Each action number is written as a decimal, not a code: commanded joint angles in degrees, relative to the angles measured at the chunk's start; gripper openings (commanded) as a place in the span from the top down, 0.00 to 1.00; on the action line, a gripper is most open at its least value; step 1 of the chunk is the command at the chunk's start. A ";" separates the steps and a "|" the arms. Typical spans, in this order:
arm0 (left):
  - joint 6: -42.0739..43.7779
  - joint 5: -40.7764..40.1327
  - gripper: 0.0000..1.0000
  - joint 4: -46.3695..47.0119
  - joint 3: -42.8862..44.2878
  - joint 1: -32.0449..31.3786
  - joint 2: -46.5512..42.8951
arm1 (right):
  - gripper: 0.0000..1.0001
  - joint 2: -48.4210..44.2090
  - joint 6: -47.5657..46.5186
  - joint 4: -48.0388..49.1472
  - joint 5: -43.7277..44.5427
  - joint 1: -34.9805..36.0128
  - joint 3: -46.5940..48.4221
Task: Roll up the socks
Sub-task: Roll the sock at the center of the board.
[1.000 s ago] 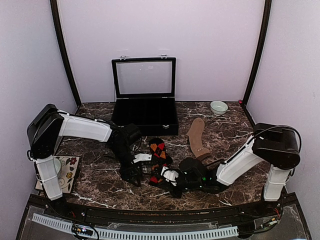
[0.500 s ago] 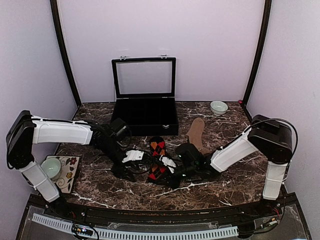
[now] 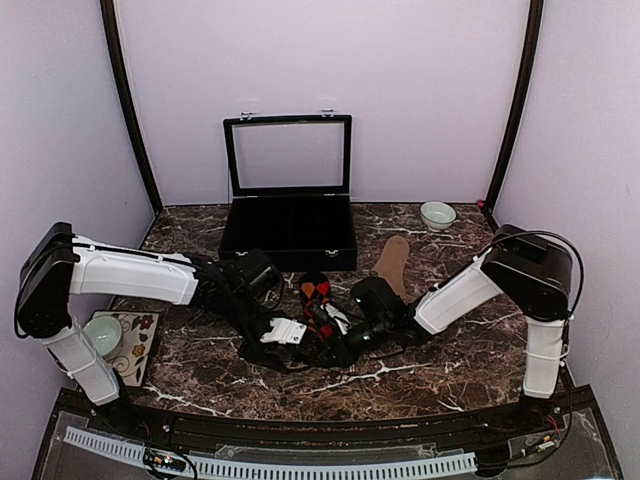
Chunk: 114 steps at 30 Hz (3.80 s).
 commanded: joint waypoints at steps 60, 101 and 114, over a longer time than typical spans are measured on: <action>-5.33 10.91 1.00 -16.15 14.80 4.83 22.94 | 0.61 -28.71 -17.11 5.67 18.93 3.77 -21.63; -6.27 15.75 0.98 -26.26 25.01 7.32 34.47 | 0.73 -6.60 -37.63 2.56 30.19 15.31 -6.22; -9.23 15.00 0.59 -23.66 22.31 8.65 27.13 | 1.00 -5.03 -32.53 4.69 27.34 13.42 -10.42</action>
